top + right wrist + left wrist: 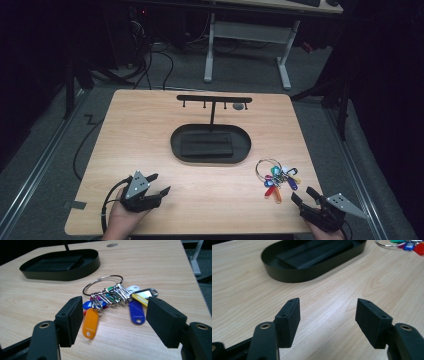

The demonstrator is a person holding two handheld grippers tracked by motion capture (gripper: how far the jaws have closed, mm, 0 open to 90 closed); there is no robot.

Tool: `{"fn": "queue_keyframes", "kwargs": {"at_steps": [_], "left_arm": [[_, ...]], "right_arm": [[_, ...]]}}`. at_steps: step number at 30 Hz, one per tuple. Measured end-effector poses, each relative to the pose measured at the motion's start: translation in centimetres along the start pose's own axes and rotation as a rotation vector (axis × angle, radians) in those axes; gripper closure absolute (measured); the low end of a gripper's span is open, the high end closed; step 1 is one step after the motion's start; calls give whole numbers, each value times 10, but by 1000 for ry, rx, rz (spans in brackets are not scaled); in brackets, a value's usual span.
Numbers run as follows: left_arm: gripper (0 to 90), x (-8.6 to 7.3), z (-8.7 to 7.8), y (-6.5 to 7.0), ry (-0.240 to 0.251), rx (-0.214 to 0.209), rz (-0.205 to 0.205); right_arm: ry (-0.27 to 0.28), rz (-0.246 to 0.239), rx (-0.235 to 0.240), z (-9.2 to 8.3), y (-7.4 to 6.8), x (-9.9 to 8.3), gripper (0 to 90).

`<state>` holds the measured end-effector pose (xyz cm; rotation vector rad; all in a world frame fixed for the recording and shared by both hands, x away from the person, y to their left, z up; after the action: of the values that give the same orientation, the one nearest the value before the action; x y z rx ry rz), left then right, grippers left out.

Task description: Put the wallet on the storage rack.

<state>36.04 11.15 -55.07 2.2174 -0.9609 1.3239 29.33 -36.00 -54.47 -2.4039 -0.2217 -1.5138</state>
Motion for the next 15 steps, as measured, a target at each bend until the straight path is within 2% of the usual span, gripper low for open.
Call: {"fn": "queue_keyframes", "kwargs": {"at_steps": [3,6,9,12,15], "left_arm": [[334,-4,1,-4,-25,10,16],[313,-7,4,-2,-45,-12,34],[295,-8,5,0,-50,-17,61],[287,-7,5,1,-42,-31,60],[258,-7,7,-1,-42,-32,55]], "right_arm": [[-14,3,-4,4,-4,0,317],[-28,13,-13,9,-11,1,333],[-68,-34,-29,16,-19,1,344],[-118,-58,-37,26,-23,-2,350],[-145,-37,-50,32,-21,-5,355]]}}
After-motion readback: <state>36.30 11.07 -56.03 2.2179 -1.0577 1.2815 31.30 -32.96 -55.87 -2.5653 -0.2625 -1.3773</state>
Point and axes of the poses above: each handheld gripper's, and its own axes: z roughly forward along the jaws, x roughly out of its top, y roughly to its right, the point moved 8 cm from there along z, roughly forward along the jaws, and after that the axes turned 1 degree about y, right-handed, at the moved point
